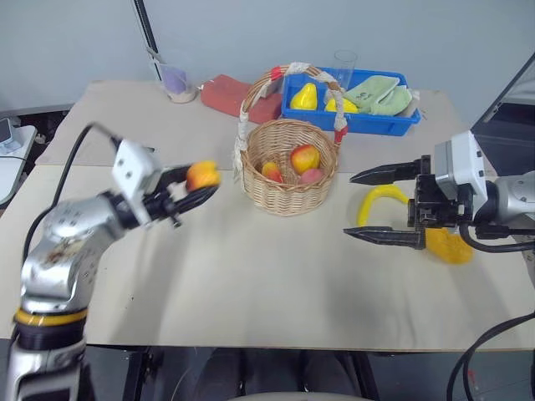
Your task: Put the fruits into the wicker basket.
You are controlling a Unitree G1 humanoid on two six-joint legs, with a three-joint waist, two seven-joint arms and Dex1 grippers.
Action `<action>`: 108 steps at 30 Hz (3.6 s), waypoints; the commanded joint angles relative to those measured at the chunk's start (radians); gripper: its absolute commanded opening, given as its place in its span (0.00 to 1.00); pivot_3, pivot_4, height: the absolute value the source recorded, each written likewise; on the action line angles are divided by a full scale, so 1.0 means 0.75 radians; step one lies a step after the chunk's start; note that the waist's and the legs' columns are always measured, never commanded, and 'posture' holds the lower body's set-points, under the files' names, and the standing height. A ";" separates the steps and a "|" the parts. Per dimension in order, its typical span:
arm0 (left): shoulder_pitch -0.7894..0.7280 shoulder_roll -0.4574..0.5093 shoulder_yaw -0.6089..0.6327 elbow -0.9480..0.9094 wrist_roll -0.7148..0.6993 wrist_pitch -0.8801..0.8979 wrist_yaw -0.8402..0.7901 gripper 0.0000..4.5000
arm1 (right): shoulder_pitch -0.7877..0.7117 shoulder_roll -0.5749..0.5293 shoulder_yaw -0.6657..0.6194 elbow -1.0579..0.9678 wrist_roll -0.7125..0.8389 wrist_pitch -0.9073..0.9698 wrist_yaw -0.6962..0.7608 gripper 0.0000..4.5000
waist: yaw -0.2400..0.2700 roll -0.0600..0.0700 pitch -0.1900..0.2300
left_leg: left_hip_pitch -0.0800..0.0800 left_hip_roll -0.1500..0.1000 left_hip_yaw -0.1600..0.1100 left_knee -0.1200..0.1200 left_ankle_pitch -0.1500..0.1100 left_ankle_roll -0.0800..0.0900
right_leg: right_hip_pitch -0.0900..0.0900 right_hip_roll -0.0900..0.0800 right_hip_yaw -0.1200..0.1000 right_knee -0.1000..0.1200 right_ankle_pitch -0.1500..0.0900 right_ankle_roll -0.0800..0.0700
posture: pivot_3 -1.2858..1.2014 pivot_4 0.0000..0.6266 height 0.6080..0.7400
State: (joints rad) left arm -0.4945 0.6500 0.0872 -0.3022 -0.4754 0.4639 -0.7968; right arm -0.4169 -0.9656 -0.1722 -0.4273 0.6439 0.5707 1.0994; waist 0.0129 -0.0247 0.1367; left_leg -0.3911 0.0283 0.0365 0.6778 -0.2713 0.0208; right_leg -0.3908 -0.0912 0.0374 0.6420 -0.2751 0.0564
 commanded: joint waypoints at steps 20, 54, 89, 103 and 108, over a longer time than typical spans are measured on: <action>-0.412 -0.392 -0.295 0.598 0.328 -0.434 -0.056 0.99 | 0.188 -0.042 -0.180 0.047 -0.212 -0.070 -0.288 1.00 | 0.000 0.000 0.000 | -0.007 0.000 -0.002 0.005 0.000 0.002 | -0.002 0.008 0.001 0.000 0.000 0.001 | 0.52 0.24 1.00; -0.069 0.085 -0.157 -0.145 -0.228 0.105 -0.485 1.00 | 0.229 -0.241 0.133 0.656 -0.577 -0.106 0.019 0.59 | -0.005 0.004 0.002 | 0.000 0.006 0.001 0.005 0.000 0.002 | 0.000 0.016 0.008 -0.003 0.000 0.000 | 0.52 0.24 1.00; 0.227 0.216 0.218 -0.252 -0.455 0.232 -0.194 1.00 | -0.473 0.579 0.351 0.235 -0.441 0.178 -0.447 0.98 | -0.031 0.004 0.004 | -0.015 0.005 -0.010 0.002 0.005 -0.007 | -0.019 0.018 0.006 0.011 0.000 -0.004 | 0.52 0.24 1.00; 0.210 0.242 0.078 -0.236 -0.374 0.154 -0.338 1.00 | 0.173 0.509 0.050 -0.037 -0.513 0.191 -0.823 0.98 | -0.033 0.004 0.003 | -0.013 0.004 -0.010 0.003 0.004 -0.006 | -0.017 0.019 0.008 0.007 0.000 -0.004 | 0.52 0.24 1.00; 0.193 0.238 0.053 -0.230 -0.361 0.135 -0.378 1.00 | 0.118 0.620 0.143 0.153 -0.603 0.175 -0.947 0.98 | -0.039 0.004 0.003 | -0.012 0.005 -0.009 0.002 0.004 -0.006 | -0.018 0.020 0.009 0.007 0.000 -0.004 | 0.52 0.24 1.00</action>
State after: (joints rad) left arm -0.3270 0.8206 0.1222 -0.4575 -0.7418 0.5837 -1.0681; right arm -0.3014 -0.5061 -0.0698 -0.3230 0.2169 0.7286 0.4252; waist -0.0167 -0.0219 0.1392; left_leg -0.4003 0.0321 0.0296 0.6797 -0.2680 0.0163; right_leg -0.4046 -0.0762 0.0444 0.6475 -0.2754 0.0532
